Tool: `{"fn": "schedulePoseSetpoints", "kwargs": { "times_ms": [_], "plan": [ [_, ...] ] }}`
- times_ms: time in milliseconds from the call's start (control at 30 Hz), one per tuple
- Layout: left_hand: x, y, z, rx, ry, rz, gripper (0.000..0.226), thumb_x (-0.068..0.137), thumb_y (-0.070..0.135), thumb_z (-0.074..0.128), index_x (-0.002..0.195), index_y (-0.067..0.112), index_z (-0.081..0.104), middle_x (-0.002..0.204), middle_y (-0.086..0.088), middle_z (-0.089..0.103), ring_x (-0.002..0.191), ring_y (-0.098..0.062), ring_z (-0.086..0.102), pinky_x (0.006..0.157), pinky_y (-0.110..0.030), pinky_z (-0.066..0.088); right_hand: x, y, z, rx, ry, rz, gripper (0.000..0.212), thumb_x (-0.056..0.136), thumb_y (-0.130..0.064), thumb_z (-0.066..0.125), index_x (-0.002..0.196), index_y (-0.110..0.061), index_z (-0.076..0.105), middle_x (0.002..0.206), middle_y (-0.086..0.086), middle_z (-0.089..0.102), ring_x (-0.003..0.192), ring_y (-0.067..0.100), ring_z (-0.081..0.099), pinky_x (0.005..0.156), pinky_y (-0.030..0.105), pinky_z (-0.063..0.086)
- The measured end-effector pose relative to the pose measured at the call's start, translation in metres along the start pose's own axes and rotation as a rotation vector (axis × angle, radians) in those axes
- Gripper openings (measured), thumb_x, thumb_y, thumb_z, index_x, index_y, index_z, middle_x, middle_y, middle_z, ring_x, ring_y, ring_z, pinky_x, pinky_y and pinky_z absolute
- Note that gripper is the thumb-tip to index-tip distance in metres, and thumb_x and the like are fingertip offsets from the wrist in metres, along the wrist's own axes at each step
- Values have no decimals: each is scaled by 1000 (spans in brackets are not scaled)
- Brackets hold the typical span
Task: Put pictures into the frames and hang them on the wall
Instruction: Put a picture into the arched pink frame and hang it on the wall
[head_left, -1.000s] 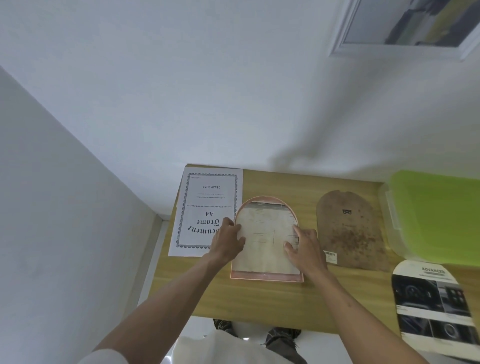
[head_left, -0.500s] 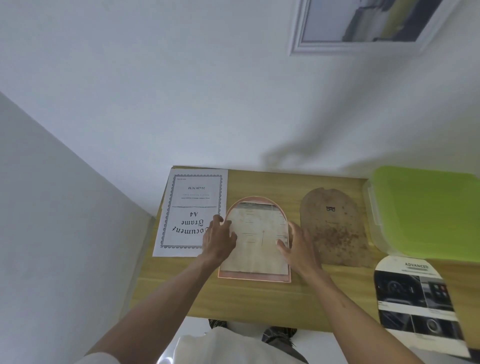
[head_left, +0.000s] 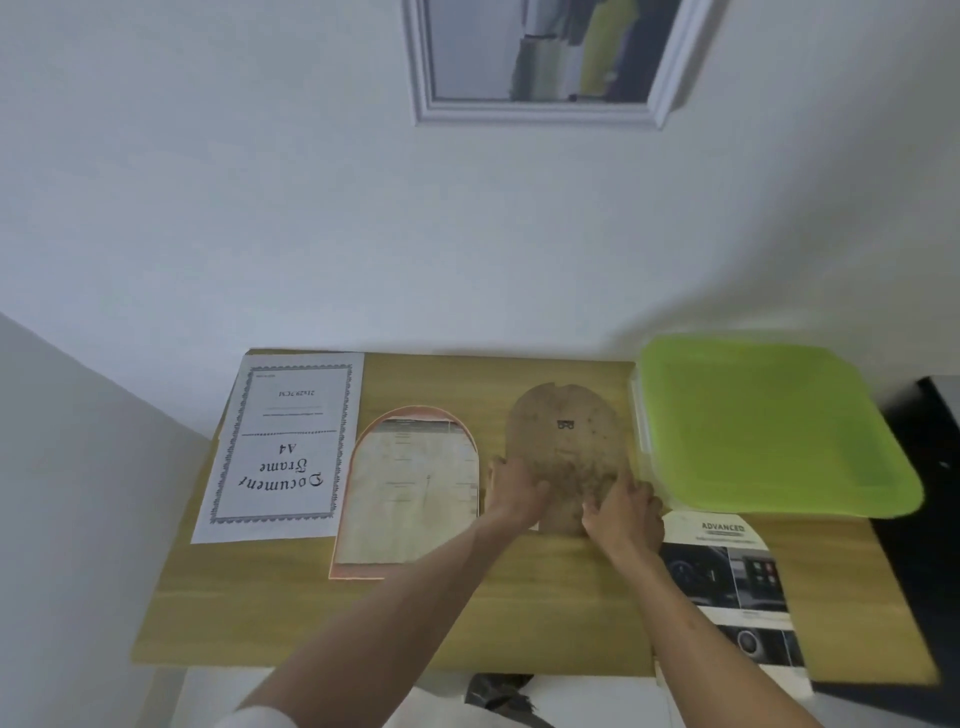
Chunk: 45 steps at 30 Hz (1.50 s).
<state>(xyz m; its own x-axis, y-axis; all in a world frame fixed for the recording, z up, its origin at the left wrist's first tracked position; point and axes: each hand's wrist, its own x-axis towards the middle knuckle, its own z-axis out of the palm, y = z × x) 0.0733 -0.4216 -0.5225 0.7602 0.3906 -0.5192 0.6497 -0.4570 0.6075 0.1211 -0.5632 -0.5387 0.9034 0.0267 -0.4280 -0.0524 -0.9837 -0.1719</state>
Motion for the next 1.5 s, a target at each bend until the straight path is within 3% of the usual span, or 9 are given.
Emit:
{"fn": "schedulePoseSetpoints", "kwargs": {
  "times_ms": [200, 367, 467, 633, 733, 800, 1000, 1267, 1500],
  "plan": [
    [14, 18, 12, -115, 60, -293, 49, 85, 11, 56, 131, 0, 43, 139, -17, 30, 127, -37, 33, 103, -45, 38, 6, 9, 2, 153, -42, 28, 79, 88, -43, 65, 151, -18, 25, 145, 20, 32, 131, 39, 35, 107, 46, 37],
    [23, 10, -16, -146, 172, -258, 33, 84, 10, 55, 117, 4, 59, 135, -16, 41, 118, -36, 45, 103, -46, 44, 11, 11, 5, 415, -53, 80, 72, 86, -32, 68, 147, -15, 37, 141, 19, 43, 129, 38, 42, 107, 48, 41],
    [34, -8, -42, -219, 228, -196, 40, 70, 11, 64, 110, 11, 61, 121, -15, 56, 104, -34, 59, 88, -48, 56, 5, 2, 6, 558, -73, 26, 56, 82, -24, 63, 137, -14, 54, 119, 10, 65, 100, 28, 63, 83, 38, 55],
    [-2, -31, -103, -290, 250, -104, 51, 74, -3, 69, 120, 15, 56, 101, -7, 66, 84, -21, 66, 68, -33, 59, -12, -30, 5, 690, -61, -100, 40, 83, -10, 67, 123, -16, 61, 116, 4, 64, 91, 17, 61, 58, 17, 41],
    [-25, -66, -126, -297, 263, -97, 51, 72, -5, 69, 108, 30, 60, 90, 0, 68, 73, -15, 68, 65, -32, 60, -30, -52, 15, 694, -78, -194, 46, 83, -12, 72, 127, -16, 60, 117, 1, 63, 93, 13, 62, 62, 12, 40],
    [-35, -90, -136, -265, 263, -94, 58, 73, -7, 66, 122, 24, 60, 87, 0, 67, 77, -19, 69, 71, -37, 59, -42, -64, 24, 667, -98, -246, 48, 82, -11, 74, 128, -14, 59, 117, 1, 62, 93, 12, 60, 68, 14, 41],
    [-62, -155, -145, -339, 262, -124, 58, 78, -7, 58, 129, 19, 59, 84, -5, 69, 71, -17, 71, 57, -24, 50, -73, -82, 51, 557, -129, -299, 52, 83, -10, 75, 131, -8, 55, 109, 1, 61, 90, 16, 59, 80, 24, 42],
    [-71, -190, -136, -310, 277, -48, 56, 75, -7, 57, 113, 33, 69, 86, -5, 69, 76, -21, 66, 67, -32, 51, -98, -86, 68, 528, -85, -280, 48, 82, -10, 76, 127, -10, 57, 110, 3, 63, 90, 15, 59, 82, 26, 44],
    [-70, -205, -133, -233, 295, -23, 43, 83, 2, 63, 124, 16, 67, 97, -13, 67, 84, -24, 63, 80, -33, 52, -113, -88, 78, 507, -72, -234, 48, 82, -9, 76, 127, -8, 60, 109, 3, 64, 93, 15, 58, 86, 27, 45]
  ]
}}
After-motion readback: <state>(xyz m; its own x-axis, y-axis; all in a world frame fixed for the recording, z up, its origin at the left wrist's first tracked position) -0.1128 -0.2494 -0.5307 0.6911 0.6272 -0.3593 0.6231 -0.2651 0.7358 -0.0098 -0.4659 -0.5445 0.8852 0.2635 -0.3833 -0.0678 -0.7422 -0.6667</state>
